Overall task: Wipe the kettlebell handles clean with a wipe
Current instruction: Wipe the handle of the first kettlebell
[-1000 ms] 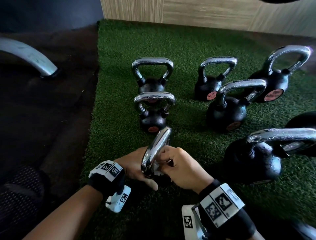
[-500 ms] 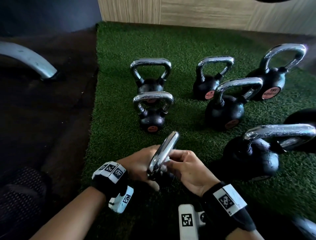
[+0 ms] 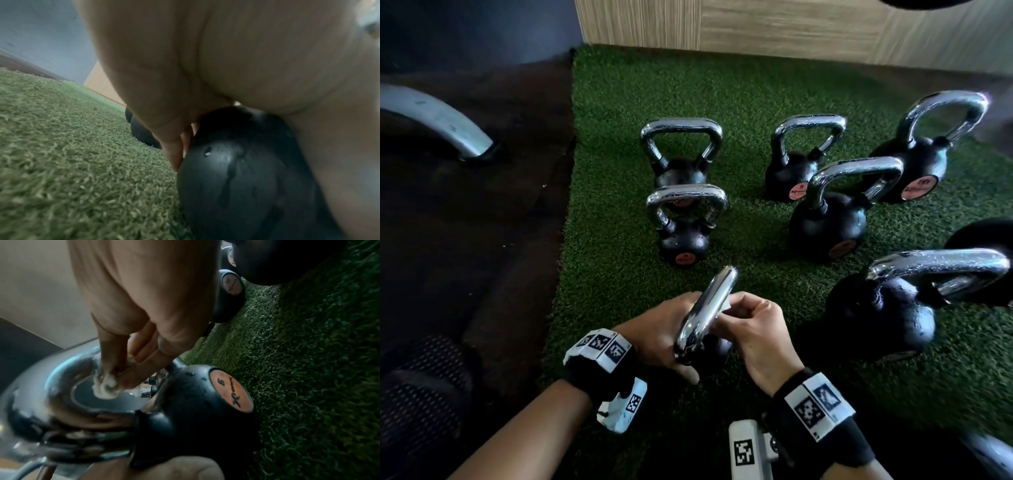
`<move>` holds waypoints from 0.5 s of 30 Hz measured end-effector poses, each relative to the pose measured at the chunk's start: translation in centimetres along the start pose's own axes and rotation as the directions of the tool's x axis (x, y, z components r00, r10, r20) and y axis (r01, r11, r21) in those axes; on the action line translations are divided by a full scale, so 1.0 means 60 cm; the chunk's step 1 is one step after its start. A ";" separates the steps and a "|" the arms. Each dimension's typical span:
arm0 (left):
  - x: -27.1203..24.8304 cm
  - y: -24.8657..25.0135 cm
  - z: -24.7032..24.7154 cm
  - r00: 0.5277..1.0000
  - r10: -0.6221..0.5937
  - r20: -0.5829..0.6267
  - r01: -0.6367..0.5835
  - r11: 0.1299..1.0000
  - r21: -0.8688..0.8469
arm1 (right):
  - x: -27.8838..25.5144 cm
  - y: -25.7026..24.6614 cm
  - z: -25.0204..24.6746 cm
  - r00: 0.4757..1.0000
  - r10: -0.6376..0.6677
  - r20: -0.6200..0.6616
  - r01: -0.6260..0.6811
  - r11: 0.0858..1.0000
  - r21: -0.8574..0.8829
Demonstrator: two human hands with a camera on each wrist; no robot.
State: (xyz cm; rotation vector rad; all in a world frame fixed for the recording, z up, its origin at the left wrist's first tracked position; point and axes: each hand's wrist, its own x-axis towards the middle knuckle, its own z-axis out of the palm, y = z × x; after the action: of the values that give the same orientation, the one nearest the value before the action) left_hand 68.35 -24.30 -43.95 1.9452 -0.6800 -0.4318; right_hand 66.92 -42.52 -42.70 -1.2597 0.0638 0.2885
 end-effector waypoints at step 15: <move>-0.012 -0.018 0.007 0.989 -0.144 -0.045 0.146 0.989 0.038 | 0.024 -0.010 0.001 0.872 -0.341 -0.350 0.121 0.844 -0.522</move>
State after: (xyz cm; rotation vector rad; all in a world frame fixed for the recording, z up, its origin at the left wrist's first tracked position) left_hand 67.83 -23.77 -45.09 2.0451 -0.5259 -0.4675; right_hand 68.45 -42.35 -42.39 -1.8045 0.2255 -0.2192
